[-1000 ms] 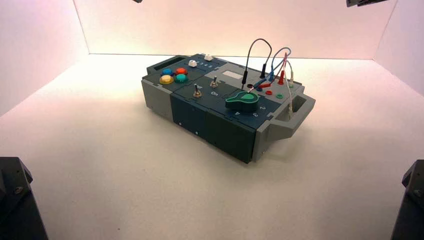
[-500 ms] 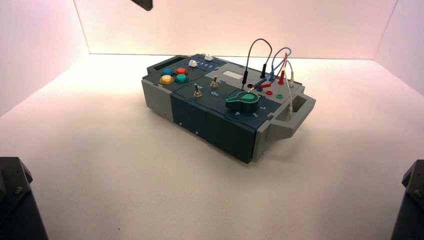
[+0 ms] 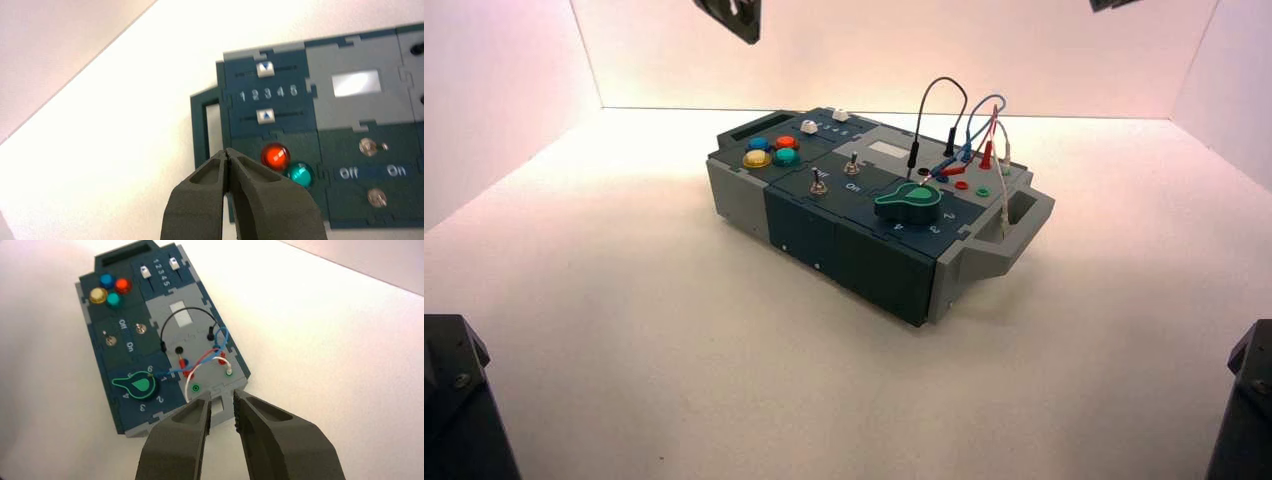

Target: Move the top slider to position 5.

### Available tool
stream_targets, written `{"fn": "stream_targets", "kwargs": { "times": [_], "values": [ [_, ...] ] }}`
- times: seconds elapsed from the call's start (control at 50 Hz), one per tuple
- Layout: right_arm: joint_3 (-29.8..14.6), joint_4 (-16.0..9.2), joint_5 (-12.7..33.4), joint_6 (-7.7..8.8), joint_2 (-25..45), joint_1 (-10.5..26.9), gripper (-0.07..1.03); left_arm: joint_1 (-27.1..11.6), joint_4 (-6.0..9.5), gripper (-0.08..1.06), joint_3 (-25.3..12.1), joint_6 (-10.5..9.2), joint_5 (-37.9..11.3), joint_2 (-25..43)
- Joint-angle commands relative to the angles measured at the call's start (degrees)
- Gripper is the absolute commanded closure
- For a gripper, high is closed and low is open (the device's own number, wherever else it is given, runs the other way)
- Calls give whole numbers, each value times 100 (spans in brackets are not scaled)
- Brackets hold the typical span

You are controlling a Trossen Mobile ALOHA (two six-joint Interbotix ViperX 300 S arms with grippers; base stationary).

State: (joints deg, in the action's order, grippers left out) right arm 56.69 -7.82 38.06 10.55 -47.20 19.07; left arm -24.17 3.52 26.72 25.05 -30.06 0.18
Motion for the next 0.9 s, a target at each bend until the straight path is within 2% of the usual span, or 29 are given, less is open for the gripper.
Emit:
{"fn": "stream_targets", "kwargs": {
  "times": [0.02,0.1,0.14,0.24,0.38,0.46,0.52,0.6,0.9],
  "values": [
    [-132,9,-123,26,79,18,70,-26,9,101,-343,26,44,53],
    [-123,9,-123,44,132,18,70,-26,9,101,-439,26,35,158],
    [-114,0,-105,53,246,26,70,-44,18,101,-659,26,-132,396],
    [-141,-9,-114,53,378,26,70,-114,26,101,-870,26,-237,650],
    [-167,-44,-202,44,475,18,70,-185,105,101,-1028,9,-237,888],
    [-176,-70,-272,44,510,26,70,-211,246,101,-1116,-18,-237,1037],
    [-185,-79,-299,44,536,26,70,-211,422,101,-1213,-18,-237,1160],
    [-193,-70,-334,35,571,26,70,-211,545,101,-1301,-9,-237,1257],
    [-167,-79,-413,35,624,26,70,-211,563,101,-1608,9,-211,1714]
  ]
}}
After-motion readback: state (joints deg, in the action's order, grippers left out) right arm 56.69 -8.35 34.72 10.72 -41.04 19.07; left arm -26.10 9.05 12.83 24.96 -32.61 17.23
